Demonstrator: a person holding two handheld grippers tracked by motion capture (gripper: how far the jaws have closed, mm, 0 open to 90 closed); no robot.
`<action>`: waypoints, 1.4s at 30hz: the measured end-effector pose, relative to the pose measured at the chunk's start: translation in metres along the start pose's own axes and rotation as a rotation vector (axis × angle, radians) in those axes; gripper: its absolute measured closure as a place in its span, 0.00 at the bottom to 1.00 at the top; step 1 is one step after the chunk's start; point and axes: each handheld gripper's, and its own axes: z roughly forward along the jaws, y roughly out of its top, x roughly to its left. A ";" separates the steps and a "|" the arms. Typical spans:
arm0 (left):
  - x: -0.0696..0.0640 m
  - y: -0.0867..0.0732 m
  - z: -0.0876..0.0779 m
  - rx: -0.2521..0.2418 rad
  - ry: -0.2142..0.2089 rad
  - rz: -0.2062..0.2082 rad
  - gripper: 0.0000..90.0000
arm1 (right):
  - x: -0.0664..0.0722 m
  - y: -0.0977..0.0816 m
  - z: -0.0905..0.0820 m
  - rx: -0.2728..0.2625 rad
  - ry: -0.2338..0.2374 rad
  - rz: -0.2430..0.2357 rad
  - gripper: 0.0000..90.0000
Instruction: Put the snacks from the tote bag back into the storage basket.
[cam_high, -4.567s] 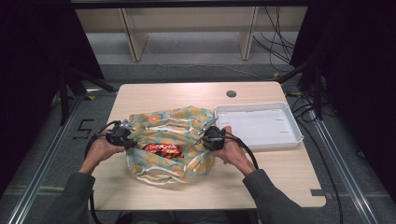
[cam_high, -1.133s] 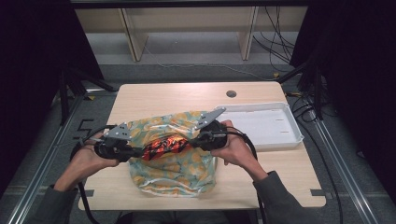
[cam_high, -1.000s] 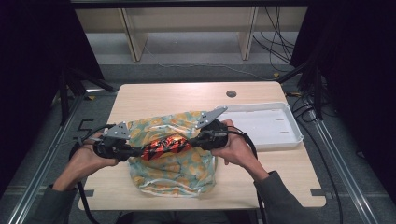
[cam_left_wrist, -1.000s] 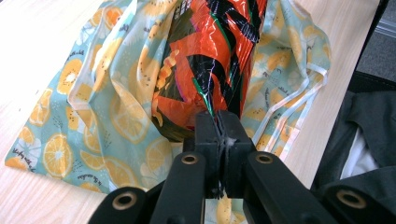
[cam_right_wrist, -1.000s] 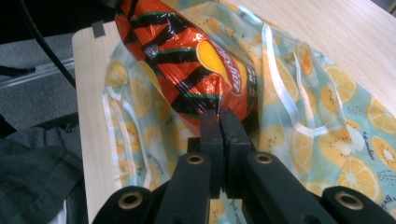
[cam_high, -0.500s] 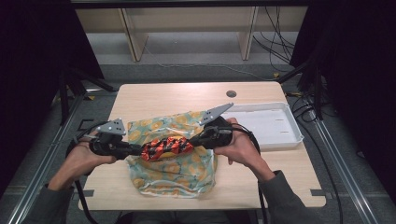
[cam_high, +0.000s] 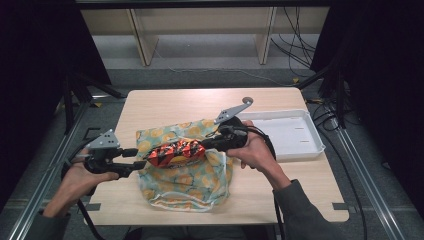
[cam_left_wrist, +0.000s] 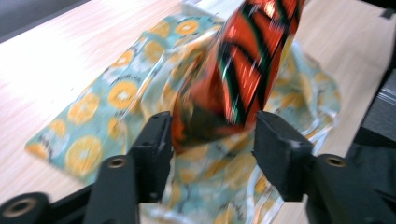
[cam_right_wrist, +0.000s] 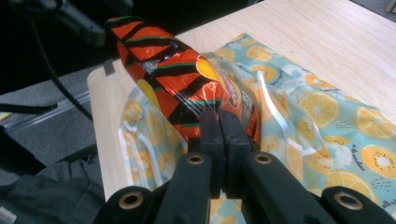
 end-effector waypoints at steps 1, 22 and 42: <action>-0.003 -0.004 0.003 -0.013 0.020 -0.027 0.50 | -0.001 0.000 0.000 -0.001 -0.006 0.007 1.00; -0.015 0.010 0.034 -0.094 -0.011 -0.124 0.94 | -0.004 -0.004 -0.001 -0.033 -0.017 0.031 0.94; -0.006 0.012 0.033 -0.101 -0.041 -0.167 0.96 | 0.005 -0.032 0.026 -0.046 -0.067 -0.114 0.68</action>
